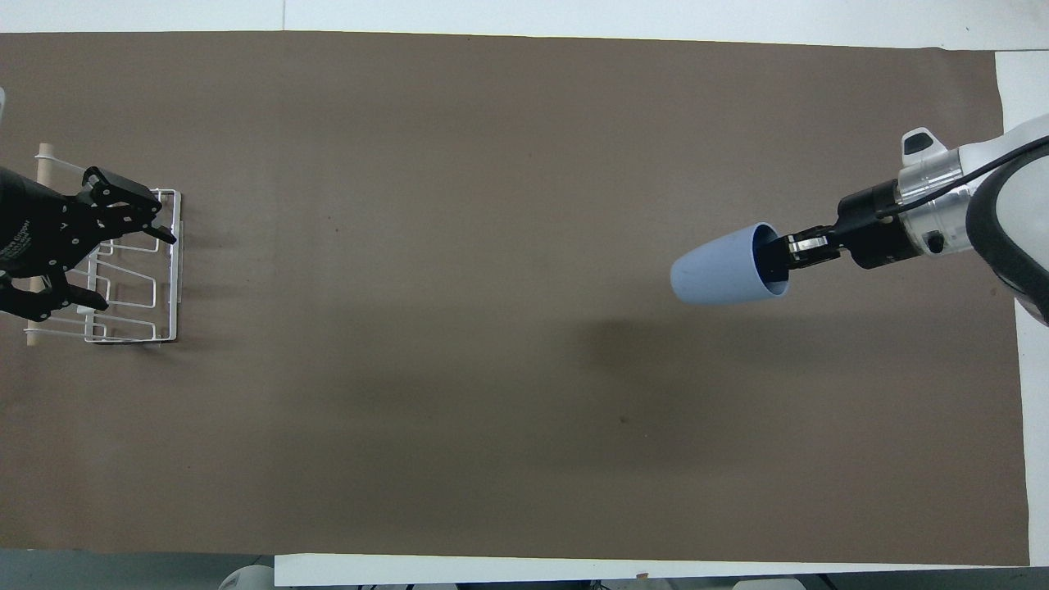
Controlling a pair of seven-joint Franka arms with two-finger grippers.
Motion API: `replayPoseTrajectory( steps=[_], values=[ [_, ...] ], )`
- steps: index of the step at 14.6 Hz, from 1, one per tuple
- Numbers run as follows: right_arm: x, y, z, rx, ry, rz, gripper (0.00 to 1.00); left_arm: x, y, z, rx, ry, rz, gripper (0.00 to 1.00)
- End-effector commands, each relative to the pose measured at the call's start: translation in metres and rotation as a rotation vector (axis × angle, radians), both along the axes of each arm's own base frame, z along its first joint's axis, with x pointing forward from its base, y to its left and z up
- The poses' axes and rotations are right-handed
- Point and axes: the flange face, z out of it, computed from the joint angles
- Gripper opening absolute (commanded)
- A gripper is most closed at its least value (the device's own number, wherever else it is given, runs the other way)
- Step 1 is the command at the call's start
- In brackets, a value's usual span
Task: Hang cup on cup holder
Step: 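Lift the cup with the right gripper while the left gripper reaches toward it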
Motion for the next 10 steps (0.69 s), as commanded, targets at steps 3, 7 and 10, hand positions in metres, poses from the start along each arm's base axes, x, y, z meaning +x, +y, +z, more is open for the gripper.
replayPoseTrajectory(
  steps=[3,7,10],
  values=[
    [-0.001,0.083,0.014,0.187,0.184,-0.14,0.0,-0.014,-0.064,0.024,-0.06,0.041,0.242,1.0],
    [-0.02,0.176,0.011,0.272,0.211,-0.198,0.0,-0.016,-0.109,0.044,-0.119,0.152,0.574,1.0],
    [-0.033,0.233,0.011,0.267,0.203,-0.273,0.0,-0.026,-0.154,0.047,-0.113,0.166,0.757,1.0]
  ],
)
